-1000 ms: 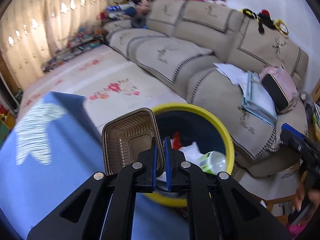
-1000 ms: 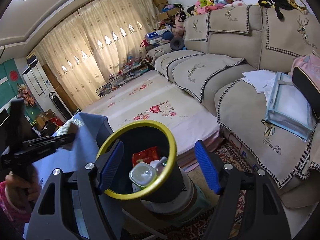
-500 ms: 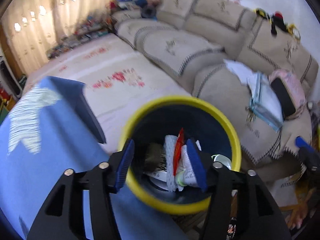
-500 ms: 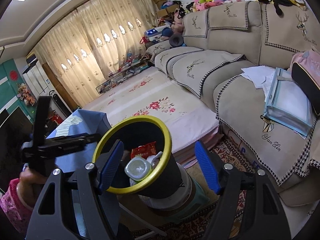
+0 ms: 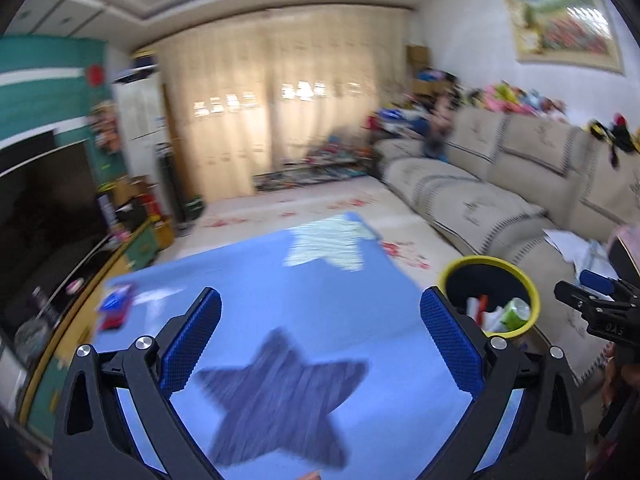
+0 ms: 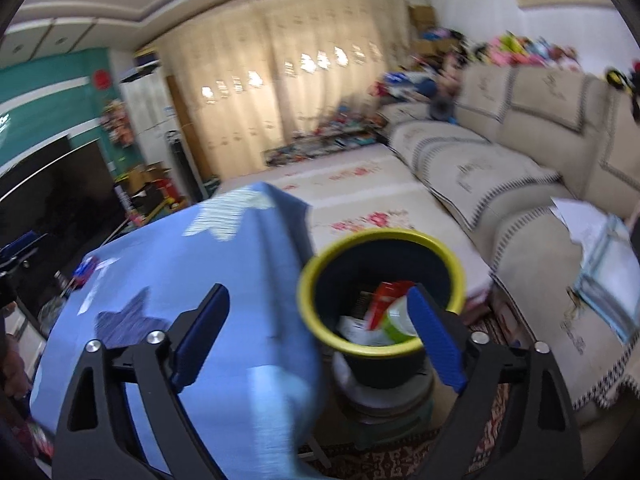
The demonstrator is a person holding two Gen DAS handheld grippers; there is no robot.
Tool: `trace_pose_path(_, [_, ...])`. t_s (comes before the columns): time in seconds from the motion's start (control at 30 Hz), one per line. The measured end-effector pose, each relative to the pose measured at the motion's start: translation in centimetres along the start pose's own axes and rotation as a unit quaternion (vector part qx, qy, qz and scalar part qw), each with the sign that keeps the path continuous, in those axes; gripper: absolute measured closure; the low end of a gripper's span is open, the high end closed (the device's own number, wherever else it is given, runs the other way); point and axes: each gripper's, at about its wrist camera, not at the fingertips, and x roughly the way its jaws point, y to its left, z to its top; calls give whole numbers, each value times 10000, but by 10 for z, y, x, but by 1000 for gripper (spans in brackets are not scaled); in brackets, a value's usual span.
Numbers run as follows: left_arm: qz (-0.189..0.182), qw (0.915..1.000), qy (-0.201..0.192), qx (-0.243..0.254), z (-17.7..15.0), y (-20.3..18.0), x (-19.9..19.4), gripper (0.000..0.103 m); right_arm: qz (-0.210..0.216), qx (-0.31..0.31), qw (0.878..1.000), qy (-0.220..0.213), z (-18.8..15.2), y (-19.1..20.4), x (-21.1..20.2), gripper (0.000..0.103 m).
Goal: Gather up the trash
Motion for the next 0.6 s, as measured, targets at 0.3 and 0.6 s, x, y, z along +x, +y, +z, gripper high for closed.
trace_pose_path(0.3, [904, 9929, -240, -733, -54, 92, -109, 5, 80, -718, 9966, -398, -4, 74, -46, 7])
trace_pose_path(0.6, [1039, 9867, -300, -1211, -84, 128, -154, 5, 17, -926, 9948, -428, -9, 95, -63, 7])
